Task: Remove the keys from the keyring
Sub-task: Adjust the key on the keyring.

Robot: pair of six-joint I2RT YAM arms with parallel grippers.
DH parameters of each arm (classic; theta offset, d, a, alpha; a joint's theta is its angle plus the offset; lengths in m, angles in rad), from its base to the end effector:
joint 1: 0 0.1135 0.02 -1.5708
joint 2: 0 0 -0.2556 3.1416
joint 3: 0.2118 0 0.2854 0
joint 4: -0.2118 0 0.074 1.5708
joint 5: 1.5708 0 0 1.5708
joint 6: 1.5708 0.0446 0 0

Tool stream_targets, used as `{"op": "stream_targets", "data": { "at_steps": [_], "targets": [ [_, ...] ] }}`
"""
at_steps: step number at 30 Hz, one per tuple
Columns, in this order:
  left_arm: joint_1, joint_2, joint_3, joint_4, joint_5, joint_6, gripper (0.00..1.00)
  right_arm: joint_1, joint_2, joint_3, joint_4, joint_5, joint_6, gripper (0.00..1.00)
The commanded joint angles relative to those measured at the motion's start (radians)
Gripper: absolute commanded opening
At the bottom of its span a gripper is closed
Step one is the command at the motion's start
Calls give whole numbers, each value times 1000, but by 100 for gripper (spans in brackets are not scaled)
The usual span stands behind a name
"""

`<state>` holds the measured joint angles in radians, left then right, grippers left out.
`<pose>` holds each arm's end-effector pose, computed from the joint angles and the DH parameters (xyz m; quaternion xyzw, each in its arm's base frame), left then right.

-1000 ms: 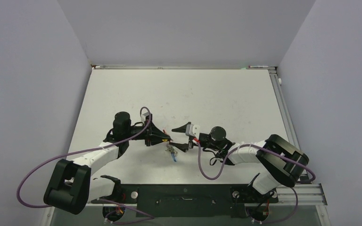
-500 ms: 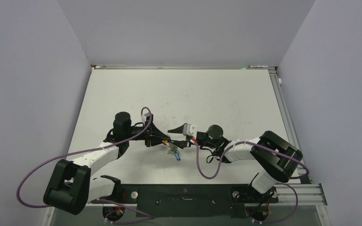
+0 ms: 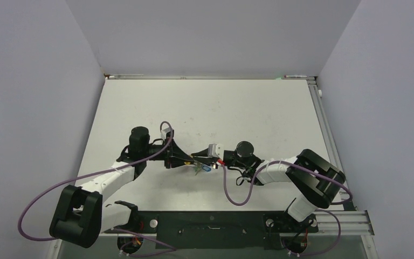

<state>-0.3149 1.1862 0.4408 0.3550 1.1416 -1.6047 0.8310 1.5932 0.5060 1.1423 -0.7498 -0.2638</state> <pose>0.2303 -0.1177 0.1700 0.1799 -0.7395 0.6411 0.0990 0.1899 0.2532 0.1558 -0.5600 0.4077 0.4308 0.5784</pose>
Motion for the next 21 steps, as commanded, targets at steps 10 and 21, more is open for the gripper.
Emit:
{"op": "stream_targets", "data": {
  "at_steps": [10, 21],
  "targets": [
    [134, -21, 390, -892, -136, 1129, 23, -63, -179, 175, -491, -99, -327, 5],
    [277, -192, 464, -838, -371, 1638, 70, -70, -214, 296, -948, -73, -342, 5]
  ]
}}
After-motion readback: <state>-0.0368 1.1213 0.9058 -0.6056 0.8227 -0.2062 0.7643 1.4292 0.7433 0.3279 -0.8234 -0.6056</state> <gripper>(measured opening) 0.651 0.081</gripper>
